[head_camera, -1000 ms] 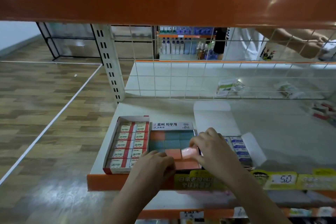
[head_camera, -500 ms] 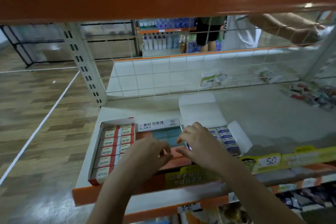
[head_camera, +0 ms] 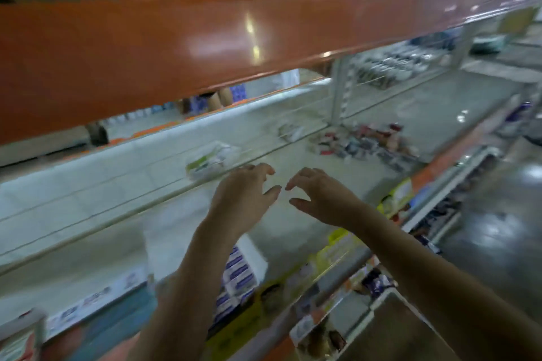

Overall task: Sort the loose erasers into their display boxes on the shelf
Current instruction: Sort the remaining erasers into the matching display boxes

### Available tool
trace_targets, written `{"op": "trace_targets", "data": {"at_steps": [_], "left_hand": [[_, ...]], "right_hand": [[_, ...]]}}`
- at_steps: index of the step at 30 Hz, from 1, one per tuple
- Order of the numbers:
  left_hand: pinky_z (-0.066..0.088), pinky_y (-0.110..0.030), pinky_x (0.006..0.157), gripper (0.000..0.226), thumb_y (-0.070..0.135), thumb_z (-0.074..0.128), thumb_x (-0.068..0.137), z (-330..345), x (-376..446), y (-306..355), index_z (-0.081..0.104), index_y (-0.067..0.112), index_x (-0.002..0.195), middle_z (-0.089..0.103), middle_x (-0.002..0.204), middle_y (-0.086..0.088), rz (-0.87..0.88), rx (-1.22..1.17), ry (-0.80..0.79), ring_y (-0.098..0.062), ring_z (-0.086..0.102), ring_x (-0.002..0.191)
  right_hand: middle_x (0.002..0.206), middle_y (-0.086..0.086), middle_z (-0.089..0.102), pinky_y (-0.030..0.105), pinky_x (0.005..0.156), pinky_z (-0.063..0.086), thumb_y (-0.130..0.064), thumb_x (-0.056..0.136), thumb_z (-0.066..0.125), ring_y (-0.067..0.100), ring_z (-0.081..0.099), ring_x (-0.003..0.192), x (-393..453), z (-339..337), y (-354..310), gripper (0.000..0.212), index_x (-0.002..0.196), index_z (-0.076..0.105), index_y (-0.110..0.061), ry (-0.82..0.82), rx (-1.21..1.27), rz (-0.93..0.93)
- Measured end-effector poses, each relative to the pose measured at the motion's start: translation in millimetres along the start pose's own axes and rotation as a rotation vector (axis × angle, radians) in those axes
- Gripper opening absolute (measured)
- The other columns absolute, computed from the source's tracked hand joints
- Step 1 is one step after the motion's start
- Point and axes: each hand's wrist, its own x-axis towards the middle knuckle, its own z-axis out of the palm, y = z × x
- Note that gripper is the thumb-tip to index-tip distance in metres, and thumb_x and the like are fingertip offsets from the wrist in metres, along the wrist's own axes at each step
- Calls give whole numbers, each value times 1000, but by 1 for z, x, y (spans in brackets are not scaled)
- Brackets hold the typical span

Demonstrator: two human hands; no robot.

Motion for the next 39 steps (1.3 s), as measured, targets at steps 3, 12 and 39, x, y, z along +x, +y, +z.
{"op": "trace_targets", "data": {"at_steps": [3, 12, 39], "left_hand": [[45, -37, 93, 38, 39, 56, 89, 38, 53, 45, 55, 21, 124, 59, 121, -2, 87, 32, -53, -21, 53, 113], [41, -34, 89, 38, 38, 50, 91, 148, 183, 163, 53, 18, 123, 57, 121, -11, 184, 185, -218, -29, 52, 113], [46, -26, 76, 30, 36, 60, 84, 240, 268, 204, 62, 25, 112, 63, 104, 8, -32, -76, 30, -11, 56, 95]], "right_hand": [[119, 7, 55, 29, 97, 34, -29, 89, 58, 24, 48, 115, -3, -11, 71, 32, 119, 59, -16, -17, -15, 128], [119, 11, 56, 32, 93, 37, -33, 83, 55, 26, 52, 116, -11, -52, 256, 37, 112, 62, -10, -36, 27, 381], [89, 0, 68, 15, 63, 42, -24, 91, 57, 10, 59, 75, -7, -46, 371, 16, 96, 71, -16, 354, 233, 422]]}}
